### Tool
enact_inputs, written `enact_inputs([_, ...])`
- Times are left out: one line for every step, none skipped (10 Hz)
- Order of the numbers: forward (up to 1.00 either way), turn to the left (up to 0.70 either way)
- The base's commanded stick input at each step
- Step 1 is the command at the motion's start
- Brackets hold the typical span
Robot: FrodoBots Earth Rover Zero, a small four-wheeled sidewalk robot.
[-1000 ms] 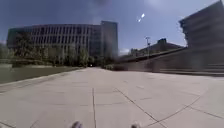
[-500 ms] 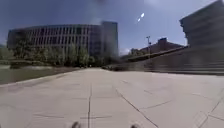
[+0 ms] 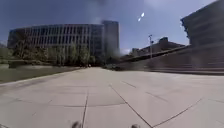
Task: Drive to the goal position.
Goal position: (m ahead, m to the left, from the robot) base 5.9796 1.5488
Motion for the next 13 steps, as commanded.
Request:
enact_inputs([0.85,0.0])
enact_inputs([0.85,0.0])
enact_inputs([0.85,0.0])
enact_inputs([0.85,0.0])
enact_inputs([0.85,0.0])
enact_inputs([0.85,0.0])
enact_inputs([0.85,0.0])
enact_inputs([0.85,0.0])
enact_inputs([0.85,0.0])
enact_inputs([0.85,0.0])
enact_inputs([0.85,0.0])
enact_inputs([0.85,0.0])
enact_inputs([0.85,0.0])
